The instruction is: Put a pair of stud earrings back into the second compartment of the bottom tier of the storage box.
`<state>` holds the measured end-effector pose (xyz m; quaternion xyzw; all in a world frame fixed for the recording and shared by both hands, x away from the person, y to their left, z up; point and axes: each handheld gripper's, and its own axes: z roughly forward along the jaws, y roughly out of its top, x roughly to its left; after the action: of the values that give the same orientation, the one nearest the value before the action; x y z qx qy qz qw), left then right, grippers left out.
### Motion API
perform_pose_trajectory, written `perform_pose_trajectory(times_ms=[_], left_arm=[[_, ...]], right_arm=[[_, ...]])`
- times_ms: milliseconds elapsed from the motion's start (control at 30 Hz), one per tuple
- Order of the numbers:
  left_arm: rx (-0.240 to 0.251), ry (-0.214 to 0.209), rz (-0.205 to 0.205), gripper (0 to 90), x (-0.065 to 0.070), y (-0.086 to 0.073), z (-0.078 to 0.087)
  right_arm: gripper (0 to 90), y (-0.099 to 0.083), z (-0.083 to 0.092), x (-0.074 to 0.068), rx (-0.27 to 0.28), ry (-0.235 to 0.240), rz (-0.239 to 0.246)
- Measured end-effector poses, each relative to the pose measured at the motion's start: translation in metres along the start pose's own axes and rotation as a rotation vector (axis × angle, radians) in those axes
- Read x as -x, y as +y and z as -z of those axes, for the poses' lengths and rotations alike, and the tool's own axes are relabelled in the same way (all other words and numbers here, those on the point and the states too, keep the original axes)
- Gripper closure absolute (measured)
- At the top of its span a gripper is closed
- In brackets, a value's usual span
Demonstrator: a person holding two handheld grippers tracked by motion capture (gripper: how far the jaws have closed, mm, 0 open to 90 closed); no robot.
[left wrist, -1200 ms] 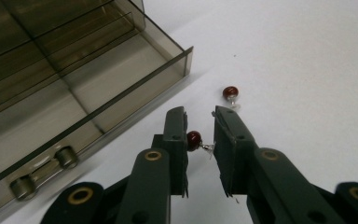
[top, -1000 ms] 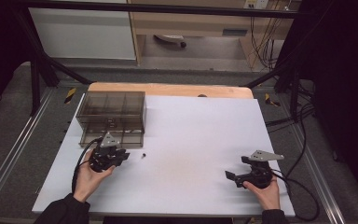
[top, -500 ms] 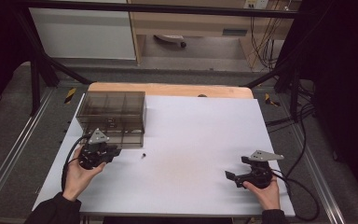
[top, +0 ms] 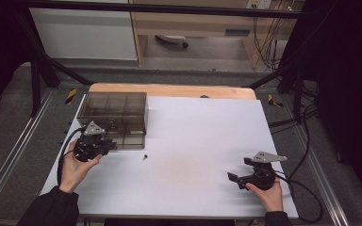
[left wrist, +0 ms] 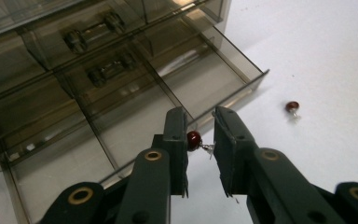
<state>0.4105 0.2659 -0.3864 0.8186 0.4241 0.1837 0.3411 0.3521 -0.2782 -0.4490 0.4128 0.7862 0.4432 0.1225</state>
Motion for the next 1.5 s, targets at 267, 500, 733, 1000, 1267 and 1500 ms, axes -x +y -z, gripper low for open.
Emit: perform_pose_trajectory(times_ms=[267,500,733,1000,1267,1500], left_arm=[[-0.017,0.028,0.023,74.7,-0.01,0.008,-0.014],[-0.03,0.046,0.043,74.7,-0.018,0.007,-0.027],[-0.041,0.065,0.058,74.7,-0.023,0.006,-0.037],[-0.064,0.078,0.059,74.3,-0.025,0.004,-0.049],[-0.058,0.079,0.068,63.2,-0.025,0.005,-0.045],[-0.03,0.07,0.064,44.0,-0.02,0.006,-0.029]], right_arm=[[1.2,0.0,0.0,0.0,0.001,0.0,0.001],[1.2,0.0,0.0,0.0,-0.001,0.002,0.002],[1.2,0.0,-0.001,0.0,0.0,0.0,0.0],[1.2,0.0,-0.001,0.0,-0.001,0.001,0.0],[1.2,0.0,0.0,0.0,0.0,0.001,0.001],[1.2,0.0,0.0,0.0,0.0,0.001,-0.001]])
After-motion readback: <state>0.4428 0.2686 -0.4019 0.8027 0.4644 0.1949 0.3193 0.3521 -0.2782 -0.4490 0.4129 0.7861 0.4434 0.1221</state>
